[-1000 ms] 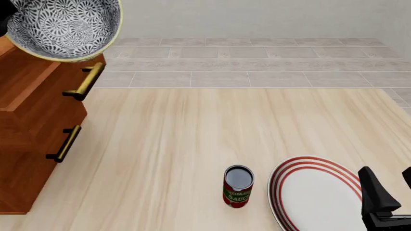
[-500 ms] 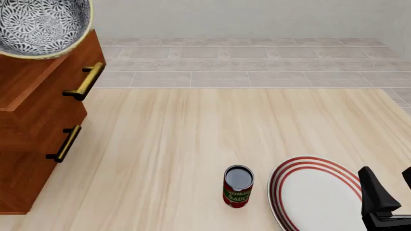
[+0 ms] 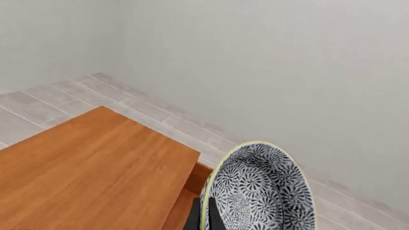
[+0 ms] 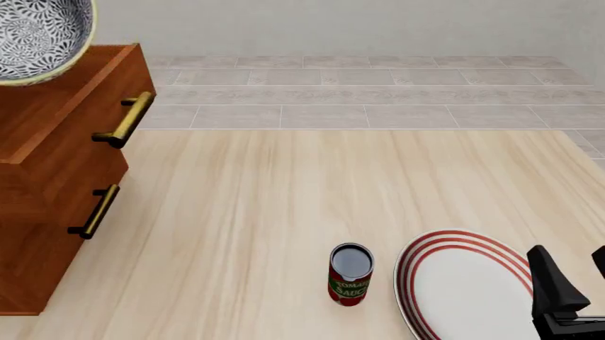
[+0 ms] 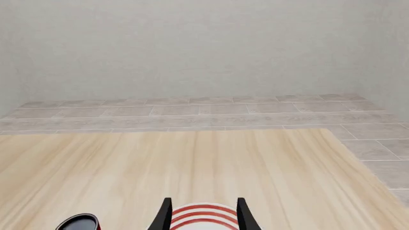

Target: Put the bowl on top of the cabinet.

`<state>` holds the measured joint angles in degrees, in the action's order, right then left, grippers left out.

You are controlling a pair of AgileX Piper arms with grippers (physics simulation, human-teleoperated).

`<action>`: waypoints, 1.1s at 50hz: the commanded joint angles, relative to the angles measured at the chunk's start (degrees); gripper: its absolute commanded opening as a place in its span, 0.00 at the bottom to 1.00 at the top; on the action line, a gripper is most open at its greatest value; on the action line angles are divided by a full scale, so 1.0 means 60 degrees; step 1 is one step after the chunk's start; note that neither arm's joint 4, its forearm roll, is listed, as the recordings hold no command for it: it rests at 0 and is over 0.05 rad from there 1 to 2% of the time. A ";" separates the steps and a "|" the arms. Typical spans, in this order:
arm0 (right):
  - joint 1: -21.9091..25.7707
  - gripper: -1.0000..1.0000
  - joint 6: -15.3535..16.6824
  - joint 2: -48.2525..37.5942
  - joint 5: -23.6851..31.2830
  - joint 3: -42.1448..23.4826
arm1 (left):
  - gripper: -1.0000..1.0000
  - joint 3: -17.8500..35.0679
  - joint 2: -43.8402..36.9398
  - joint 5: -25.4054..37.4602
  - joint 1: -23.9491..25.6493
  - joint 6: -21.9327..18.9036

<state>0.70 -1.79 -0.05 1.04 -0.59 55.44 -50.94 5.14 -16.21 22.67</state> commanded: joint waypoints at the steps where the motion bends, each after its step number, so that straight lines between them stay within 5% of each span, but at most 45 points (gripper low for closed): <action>1: 0.0006 1.00 0.0021 0.0000 0.0000 -0.0008 | 0.00 0.0032 0.0182 -0.0112 -0.0418 0.0007; 55: -0.0027 1.00 0.0002 0.0003 0.0004 -0.0023 | 0.00 -0.0806 0.0468 -0.0990 -0.2809 0.0992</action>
<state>0.59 -1.78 -0.03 1.05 -0.68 51.19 -48.66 0.36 -30.67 27.64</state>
